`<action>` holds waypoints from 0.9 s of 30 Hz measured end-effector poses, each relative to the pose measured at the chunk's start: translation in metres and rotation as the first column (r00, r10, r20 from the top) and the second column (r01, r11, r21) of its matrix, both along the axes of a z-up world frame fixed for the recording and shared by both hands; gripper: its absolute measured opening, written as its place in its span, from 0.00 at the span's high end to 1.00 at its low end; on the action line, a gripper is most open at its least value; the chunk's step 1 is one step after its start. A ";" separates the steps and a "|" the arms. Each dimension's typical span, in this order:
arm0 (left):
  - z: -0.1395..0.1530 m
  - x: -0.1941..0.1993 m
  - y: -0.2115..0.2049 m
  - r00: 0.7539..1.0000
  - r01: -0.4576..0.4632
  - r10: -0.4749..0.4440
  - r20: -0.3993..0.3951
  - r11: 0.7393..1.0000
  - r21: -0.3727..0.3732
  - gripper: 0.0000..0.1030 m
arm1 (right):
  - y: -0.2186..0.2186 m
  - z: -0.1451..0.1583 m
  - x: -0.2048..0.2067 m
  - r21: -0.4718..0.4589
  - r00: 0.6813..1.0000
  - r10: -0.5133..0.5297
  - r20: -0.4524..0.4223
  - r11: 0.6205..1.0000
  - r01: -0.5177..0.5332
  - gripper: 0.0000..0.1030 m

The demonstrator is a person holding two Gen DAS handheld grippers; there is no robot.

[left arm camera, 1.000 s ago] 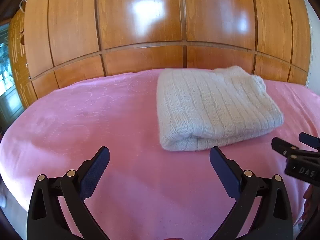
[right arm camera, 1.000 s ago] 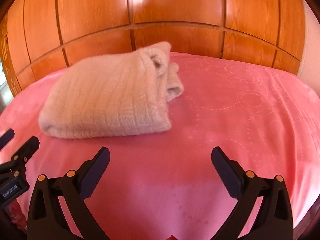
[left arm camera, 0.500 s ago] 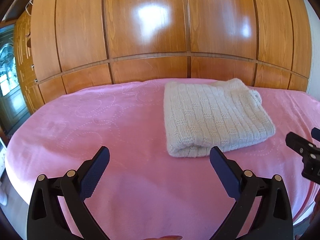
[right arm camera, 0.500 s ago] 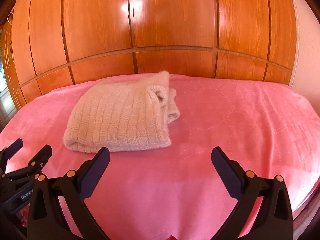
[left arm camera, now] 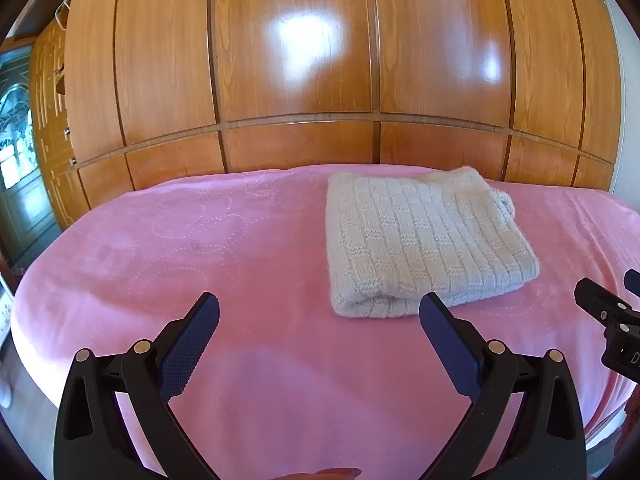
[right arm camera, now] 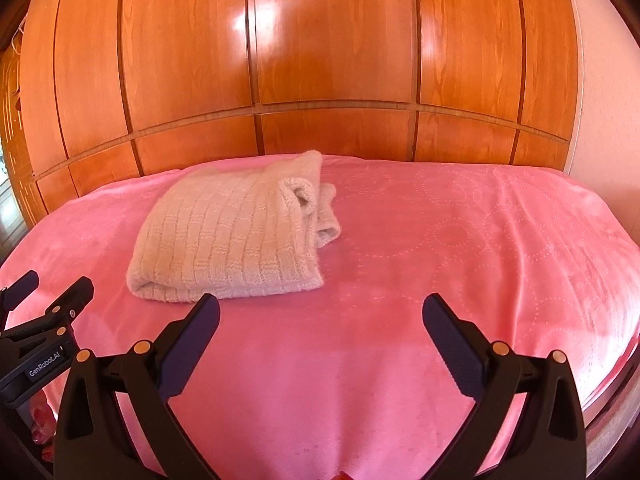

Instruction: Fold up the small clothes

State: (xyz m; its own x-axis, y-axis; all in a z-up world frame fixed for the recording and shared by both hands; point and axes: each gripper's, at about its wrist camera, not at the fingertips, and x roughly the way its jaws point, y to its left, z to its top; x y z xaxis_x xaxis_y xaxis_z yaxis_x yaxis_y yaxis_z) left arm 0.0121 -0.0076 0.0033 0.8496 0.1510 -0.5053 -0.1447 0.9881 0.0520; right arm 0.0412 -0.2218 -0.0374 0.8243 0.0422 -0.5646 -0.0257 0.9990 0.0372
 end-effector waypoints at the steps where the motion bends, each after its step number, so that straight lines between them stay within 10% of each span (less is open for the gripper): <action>1: 0.000 0.000 0.000 1.000 -0.001 0.001 -0.001 1.000 0.000 0.04 | 0.000 0.000 -0.001 0.000 1.000 -0.001 -0.001 1.000 0.001 0.02; 27: -0.003 0.002 -0.005 1.000 0.006 -0.006 -0.026 1.000 -0.002 0.04 | 0.000 -0.003 0.000 0.003 1.000 0.002 -0.011 1.000 -0.002 0.02</action>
